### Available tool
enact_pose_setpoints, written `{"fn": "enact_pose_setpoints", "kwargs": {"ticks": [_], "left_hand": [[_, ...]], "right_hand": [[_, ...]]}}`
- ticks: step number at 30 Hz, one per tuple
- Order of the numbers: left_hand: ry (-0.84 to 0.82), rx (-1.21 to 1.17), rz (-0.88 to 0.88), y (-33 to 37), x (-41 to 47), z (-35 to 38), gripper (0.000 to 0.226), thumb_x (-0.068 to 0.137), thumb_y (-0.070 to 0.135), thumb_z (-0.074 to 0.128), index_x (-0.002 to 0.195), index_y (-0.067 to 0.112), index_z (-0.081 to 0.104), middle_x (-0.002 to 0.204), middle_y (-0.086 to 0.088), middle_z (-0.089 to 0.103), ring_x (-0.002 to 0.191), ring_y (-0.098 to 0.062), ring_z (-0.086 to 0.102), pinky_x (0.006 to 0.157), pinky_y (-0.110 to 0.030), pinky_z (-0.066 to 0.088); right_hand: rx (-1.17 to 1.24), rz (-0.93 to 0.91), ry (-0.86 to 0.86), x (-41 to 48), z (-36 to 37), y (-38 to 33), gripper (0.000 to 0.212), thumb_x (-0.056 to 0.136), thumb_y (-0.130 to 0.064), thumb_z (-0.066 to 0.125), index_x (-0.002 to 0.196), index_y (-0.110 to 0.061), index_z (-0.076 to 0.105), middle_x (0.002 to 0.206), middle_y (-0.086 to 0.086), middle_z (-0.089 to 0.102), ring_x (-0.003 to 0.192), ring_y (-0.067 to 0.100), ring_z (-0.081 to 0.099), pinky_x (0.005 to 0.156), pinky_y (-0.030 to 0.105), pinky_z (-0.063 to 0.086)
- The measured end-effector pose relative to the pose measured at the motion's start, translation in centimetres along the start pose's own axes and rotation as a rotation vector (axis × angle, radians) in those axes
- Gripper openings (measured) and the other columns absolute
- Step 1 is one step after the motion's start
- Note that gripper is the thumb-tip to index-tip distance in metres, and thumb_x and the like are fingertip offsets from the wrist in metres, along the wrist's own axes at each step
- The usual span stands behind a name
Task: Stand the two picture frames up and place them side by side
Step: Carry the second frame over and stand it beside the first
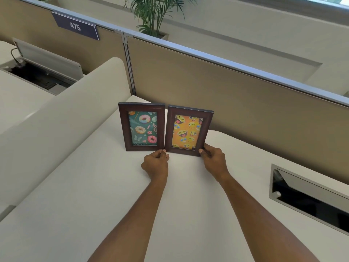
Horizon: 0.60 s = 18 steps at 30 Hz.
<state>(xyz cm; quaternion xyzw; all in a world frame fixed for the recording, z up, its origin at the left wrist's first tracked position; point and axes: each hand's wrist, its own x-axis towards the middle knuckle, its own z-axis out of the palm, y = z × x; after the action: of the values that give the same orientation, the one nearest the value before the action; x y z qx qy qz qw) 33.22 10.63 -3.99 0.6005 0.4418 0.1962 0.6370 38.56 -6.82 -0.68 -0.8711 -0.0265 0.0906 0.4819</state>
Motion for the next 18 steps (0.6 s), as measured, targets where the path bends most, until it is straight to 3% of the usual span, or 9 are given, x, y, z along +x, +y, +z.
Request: {"fn": "enact_pose_setpoints", "kwargs": {"ticks": [3, 7, 11, 14, 18], "left_hand": [[0.002, 0.029, 0.005, 0.2, -0.1, 0.0, 0.012, 0.089, 0.008, 0.074, 0.095, 0.000, 0.080, 0.069, -0.005, 0.073, 0.059, -0.014, 0.073, 0.053, -0.003, 0.049], [0.011, 0.065, -0.008, 0.5, 0.0, 0.0, 0.009, 0.087, 0.007, 0.075, 0.090, 0.001, 0.080, 0.064, -0.004, 0.071, 0.055, -0.012, 0.071, 0.052, -0.006, 0.051], [0.009, 0.106, -0.029, 0.8, 0.2, 0.1, 0.005, 0.083, 0.004, 0.076, 0.078, 0.005, 0.078, 0.057, 0.002, 0.067, 0.060, -0.021, 0.075, 0.072, -0.033, 0.065], [0.010, 0.117, -0.067, 1.2, 0.4, 0.1, 0.026, 0.080, 0.004, 0.074, 0.060, 0.019, 0.069, 0.050, 0.009, 0.065, 0.062, -0.024, 0.077, 0.077, -0.039, 0.064], [0.021, 0.092, -0.098, 1.2, 0.6, 0.0, 0.029, 0.077, 0.002, 0.075, 0.057, 0.021, 0.066, 0.044, 0.012, 0.063, 0.052, -0.020, 0.075, 0.072, -0.037, 0.065]], "right_hand": [[0.002, 0.006, -0.001, 0.0, 0.0, 0.0, 0.036, 0.101, -0.012, 0.058, 0.136, -0.009, 0.065, 0.129, 0.007, 0.073, 0.119, 0.025, 0.068, 0.101, 0.023, 0.046], [0.000, 0.005, 0.002, 0.0, 0.1, 0.0, 0.037, 0.101, -0.012, 0.058, 0.137, -0.008, 0.064, 0.130, 0.007, 0.072, 0.119, 0.025, 0.068, 0.102, 0.023, 0.046], [0.002, 0.005, 0.006, 0.0, 0.1, 0.1, 0.037, 0.101, -0.012, 0.058, 0.137, -0.008, 0.064, 0.130, 0.007, 0.072, 0.119, 0.024, 0.067, 0.101, 0.022, 0.045], [-0.002, -0.008, 0.009, 0.0, 0.1, 0.1, 0.036, 0.101, -0.011, 0.058, 0.137, -0.008, 0.064, 0.130, 0.007, 0.072, 0.118, 0.023, 0.067, 0.100, 0.021, 0.045], [-0.012, -0.016, 0.012, -0.1, 0.1, 0.0, 0.037, 0.101, -0.010, 0.058, 0.137, -0.009, 0.064, 0.131, 0.006, 0.071, 0.115, 0.017, 0.066, 0.097, 0.017, 0.043]]}}
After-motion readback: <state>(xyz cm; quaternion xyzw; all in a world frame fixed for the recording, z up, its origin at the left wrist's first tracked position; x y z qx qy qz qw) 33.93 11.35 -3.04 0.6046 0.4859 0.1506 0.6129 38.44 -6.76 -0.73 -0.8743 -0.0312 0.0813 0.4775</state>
